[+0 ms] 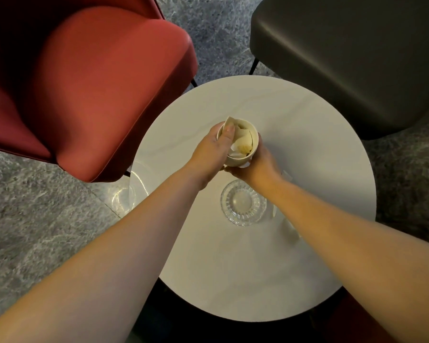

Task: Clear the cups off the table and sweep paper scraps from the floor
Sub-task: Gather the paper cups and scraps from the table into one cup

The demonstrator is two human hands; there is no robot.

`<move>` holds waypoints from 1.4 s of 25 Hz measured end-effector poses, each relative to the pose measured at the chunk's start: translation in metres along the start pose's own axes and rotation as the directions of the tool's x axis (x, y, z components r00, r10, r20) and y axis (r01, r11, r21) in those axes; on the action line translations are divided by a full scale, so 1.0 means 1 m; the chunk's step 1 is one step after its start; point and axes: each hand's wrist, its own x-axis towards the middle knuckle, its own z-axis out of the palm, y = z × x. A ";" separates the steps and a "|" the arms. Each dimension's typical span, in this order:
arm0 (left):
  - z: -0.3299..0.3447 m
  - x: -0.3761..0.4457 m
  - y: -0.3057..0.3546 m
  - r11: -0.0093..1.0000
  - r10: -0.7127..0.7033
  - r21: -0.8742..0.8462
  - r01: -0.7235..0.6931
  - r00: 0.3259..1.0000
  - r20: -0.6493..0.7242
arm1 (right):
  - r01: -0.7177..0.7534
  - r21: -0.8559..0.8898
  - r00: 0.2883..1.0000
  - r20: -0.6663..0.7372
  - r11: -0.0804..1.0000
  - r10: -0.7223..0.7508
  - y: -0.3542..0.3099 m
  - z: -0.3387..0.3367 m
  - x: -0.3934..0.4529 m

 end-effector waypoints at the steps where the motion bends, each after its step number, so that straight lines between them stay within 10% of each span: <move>1: 0.001 -0.002 0.003 1.000 0.002 -0.007 -0.002 1.000 0.012 | -0.011 -0.006 1.000 -0.018 1.000 0.011 -0.001 0.000 0.001; 9: 0.040 -0.014 0.042 0.995 0.077 -0.081 -0.057 0.958 0.276 | 0.037 -0.097 0.970 -0.234 0.995 -0.059 -0.023 -0.071 -0.028; 13: 0.064 -0.001 0.026 0.965 -0.045 -0.252 0.070 0.994 0.103 | 0.042 -0.186 0.944 -0.314 0.982 -0.100 -0.006 -0.129 -0.046; 18: 0.105 0.012 -0.041 0.801 0.033 0.587 -0.116 0.988 0.150 | 0.004 -0.207 0.949 -0.307 0.978 -0.069 0.024 -0.169 -0.069; 25: 0.136 0.035 -0.063 0.449 0.180 0.841 -0.303 0.952 0.247 | -0.047 -0.088 0.950 -0.312 0.995 0.017 0.059 -0.185 -0.096; 30: 0.142 0.026 -0.043 0.644 0.161 0.732 -0.224 0.974 0.157 | -0.046 -0.096 0.959 -0.284 0.994 0.017 0.074 -0.183 -0.100; 33: 0.153 -0.006 -0.007 0.924 0.279 0.309 -0.226 0.950 -0.138 | -0.057 -0.086 0.961 -0.276 0.995 0.031 0.076 -0.183 -0.104; 35: 0.161 -0.034 0.021 0.923 0.382 0.150 -0.355 0.895 -0.232 | -0.050 -0.094 0.960 -0.280 0.994 0.021 0.079 -0.181 -0.105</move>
